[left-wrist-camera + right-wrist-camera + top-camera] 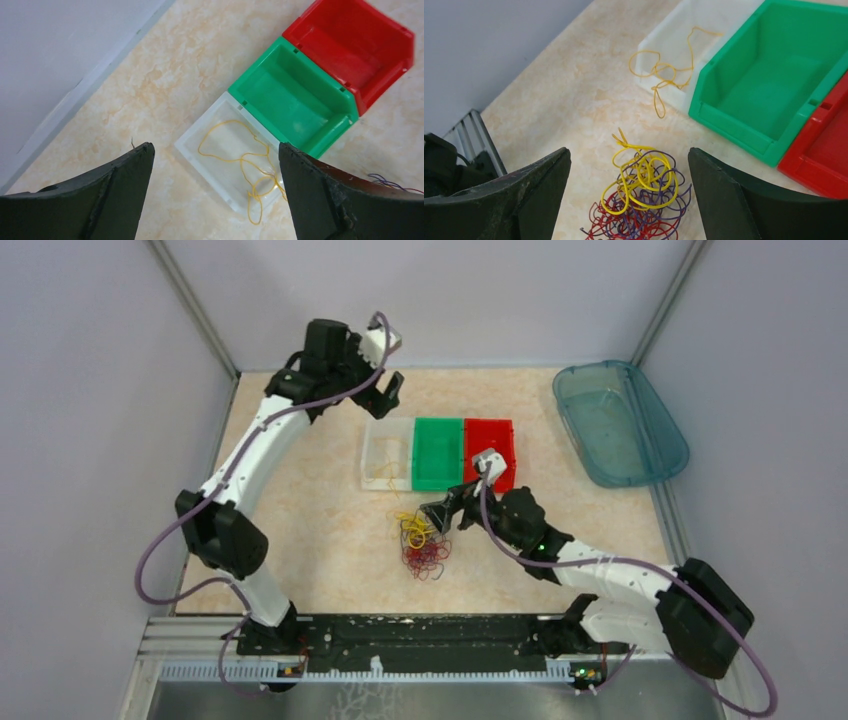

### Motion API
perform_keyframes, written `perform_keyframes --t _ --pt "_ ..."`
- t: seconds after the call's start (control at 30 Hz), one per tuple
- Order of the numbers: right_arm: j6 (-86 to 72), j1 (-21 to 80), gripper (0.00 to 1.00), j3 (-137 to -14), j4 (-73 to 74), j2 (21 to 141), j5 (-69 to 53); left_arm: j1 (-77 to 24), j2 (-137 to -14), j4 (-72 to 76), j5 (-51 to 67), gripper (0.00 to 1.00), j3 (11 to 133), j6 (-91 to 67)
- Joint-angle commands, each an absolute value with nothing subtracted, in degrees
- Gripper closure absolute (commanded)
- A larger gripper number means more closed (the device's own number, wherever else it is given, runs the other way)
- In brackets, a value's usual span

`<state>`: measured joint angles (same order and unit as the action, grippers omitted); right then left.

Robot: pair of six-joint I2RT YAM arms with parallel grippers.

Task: Untangle the cables
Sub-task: Place the cable in the bin.

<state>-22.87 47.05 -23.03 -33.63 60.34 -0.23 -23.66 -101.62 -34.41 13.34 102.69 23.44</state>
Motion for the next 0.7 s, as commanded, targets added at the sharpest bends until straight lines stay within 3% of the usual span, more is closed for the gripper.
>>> perform_keyframes --t 0.0,0.23,0.47,0.57,0.67 --pt "-19.62 46.85 0.13 -28.12 -29.68 67.81 -6.03 -20.26 -92.88 -40.27 21.63 0.01 101.05 20.54" --pt "-15.18 46.93 0.16 -34.03 -31.73 80.84 -10.41 -19.51 -83.43 -36.43 23.24 0.07 82.64 23.37" --pt "-17.56 50.79 0.27 -30.89 -34.54 86.46 -12.11 -19.51 -83.15 -34.03 23.02 0.13 78.74 23.30" --pt "-19.97 51.65 0.40 -26.32 -35.13 83.72 -12.05 -19.51 -82.52 -32.28 24.14 0.14 77.32 24.14" --pt "-22.47 51.72 0.70 -21.22 -33.95 78.36 -11.33 -19.64 -82.55 -30.87 24.81 0.15 75.20 25.39"
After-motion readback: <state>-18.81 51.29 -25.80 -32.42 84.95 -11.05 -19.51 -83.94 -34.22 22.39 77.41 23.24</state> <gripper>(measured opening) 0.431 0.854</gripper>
